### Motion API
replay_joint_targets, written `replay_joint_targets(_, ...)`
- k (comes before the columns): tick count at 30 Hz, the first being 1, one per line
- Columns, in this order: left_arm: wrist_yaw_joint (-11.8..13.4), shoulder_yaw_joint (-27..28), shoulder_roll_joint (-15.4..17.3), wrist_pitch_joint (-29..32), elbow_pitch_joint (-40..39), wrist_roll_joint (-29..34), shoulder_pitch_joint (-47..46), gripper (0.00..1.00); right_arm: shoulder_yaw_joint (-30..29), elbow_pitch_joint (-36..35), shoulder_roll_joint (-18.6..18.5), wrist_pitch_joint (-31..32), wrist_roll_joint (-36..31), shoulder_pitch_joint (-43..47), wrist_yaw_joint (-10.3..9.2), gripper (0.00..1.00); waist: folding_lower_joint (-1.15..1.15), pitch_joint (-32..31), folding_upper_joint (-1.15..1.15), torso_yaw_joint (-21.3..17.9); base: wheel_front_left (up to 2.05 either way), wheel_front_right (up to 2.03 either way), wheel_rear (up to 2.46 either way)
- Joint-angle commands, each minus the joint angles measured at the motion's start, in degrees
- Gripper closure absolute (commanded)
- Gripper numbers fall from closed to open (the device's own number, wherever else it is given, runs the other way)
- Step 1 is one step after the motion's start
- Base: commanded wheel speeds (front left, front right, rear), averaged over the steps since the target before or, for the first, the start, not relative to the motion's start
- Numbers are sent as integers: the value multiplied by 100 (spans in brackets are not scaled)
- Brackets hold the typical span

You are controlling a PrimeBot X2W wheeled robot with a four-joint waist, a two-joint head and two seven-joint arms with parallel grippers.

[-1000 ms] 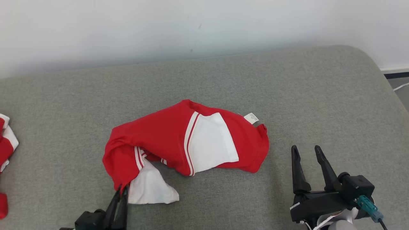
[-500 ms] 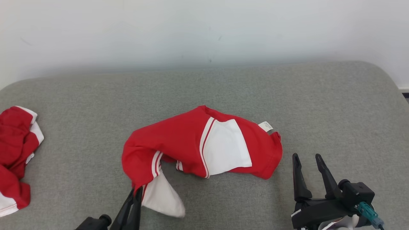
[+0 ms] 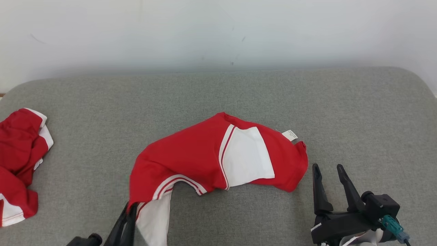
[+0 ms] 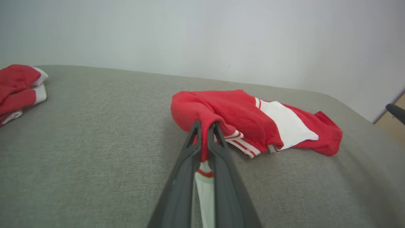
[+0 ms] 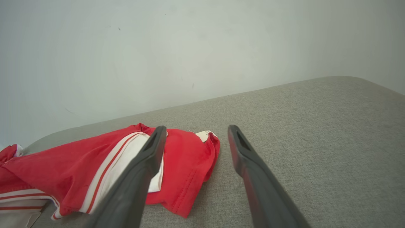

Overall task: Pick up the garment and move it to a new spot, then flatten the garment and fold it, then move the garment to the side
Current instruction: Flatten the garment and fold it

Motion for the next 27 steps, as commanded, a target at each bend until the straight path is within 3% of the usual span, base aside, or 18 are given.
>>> replay_joint_targets(1,17,99,66,-110,230,-14,38,100,22,11,-12,-7,3,-51,0,0,0,8,0,-24,0,0,0)
replay_joint_targets(13,33,418,233,-820,1807,62,-409,100,18,77,-14,-7,-124,-67,0,0,0,-14,0,-140,0,0,0)
replay_joint_targets(14,47,437,220,-861,1900,71,-449,73,15,74,-13,-7,-126,-62,0,0,0,-16,0,-138,0,0,0)
replay_joint_targets(15,57,432,236,-891,1991,132,-469,57,11,73,-13,-7,-132,-57,0,0,0,-19,0,-135,0,0,0)
replay_joint_targets(16,60,431,234,-927,2047,161,-489,0,7,71,-13,-7,-138,-53,0,0,0,-19,0,-128,0,0,0)
replay_joint_targets(21,76,497,148,-1019,1896,252,-588,0,-39,56,-13,-7,-151,-42,0,0,0,10,0,-41,0,0,0)
replay_joint_targets(27,-30,610,-98,-1026,601,699,-475,0,-12,46,-10,-7,-107,-83,0,0,0,60,0,65,0,0,0)
